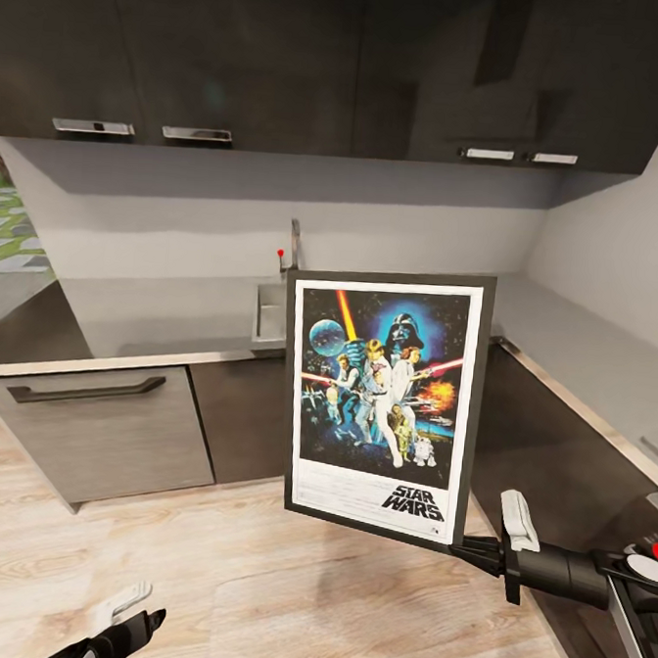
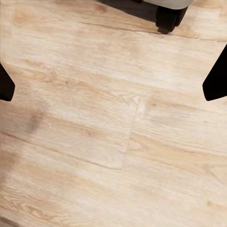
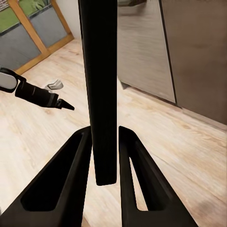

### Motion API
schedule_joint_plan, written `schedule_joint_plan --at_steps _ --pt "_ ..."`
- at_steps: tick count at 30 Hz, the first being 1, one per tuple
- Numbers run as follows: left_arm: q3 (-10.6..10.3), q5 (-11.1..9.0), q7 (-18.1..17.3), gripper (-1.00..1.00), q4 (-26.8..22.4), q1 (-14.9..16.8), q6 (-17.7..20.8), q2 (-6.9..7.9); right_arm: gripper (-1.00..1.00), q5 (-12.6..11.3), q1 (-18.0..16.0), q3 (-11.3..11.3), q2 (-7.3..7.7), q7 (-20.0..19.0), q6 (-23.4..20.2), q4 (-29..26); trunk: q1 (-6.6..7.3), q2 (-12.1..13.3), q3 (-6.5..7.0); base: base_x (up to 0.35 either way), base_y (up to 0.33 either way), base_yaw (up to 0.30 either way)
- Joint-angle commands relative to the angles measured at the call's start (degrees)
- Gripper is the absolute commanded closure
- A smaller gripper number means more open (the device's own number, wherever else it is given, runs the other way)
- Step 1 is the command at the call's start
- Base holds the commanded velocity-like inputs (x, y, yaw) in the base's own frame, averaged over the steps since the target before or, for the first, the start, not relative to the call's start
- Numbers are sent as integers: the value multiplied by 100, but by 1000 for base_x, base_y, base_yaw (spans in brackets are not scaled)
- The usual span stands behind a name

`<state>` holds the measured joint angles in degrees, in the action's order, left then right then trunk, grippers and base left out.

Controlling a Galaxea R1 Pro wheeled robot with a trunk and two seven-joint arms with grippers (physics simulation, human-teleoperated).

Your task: Pick up the poster from the kitchen countertop and hang it on one of the wall nails in the kitchen.

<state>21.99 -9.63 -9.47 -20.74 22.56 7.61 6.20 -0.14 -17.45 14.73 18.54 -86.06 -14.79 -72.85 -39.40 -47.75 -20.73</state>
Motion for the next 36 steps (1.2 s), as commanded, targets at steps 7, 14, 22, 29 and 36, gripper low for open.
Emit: schedule_joint_plan --at_steps 7,14,22,29,36 --pt "41 -47 -31 -100 -1 2 48 1 100 -3 -4 3 0 -33 -77 -1 154 277 119 0 0 0" --pt "42 -47 -29 -100 3 2 48 -2 100 -3 -4 5 0 -33 -77 -1 307 558 245 0 0 0" --pt "42 -47 -29 -100 29 2 41 -4 100 -3 -4 4 0 -33 -77 -1 483 879 389 0 0 0" --pt "42 -47 -29 -100 34 2 39 -4 100 -3 -4 4 0 -33 -77 -1 637 1160 514 0 0 0" --pt "42 -47 -29 -100 35 2 39 -4 100 -3 -4 3 0 -35 -77 -1 791 1440 640 0 0 0"
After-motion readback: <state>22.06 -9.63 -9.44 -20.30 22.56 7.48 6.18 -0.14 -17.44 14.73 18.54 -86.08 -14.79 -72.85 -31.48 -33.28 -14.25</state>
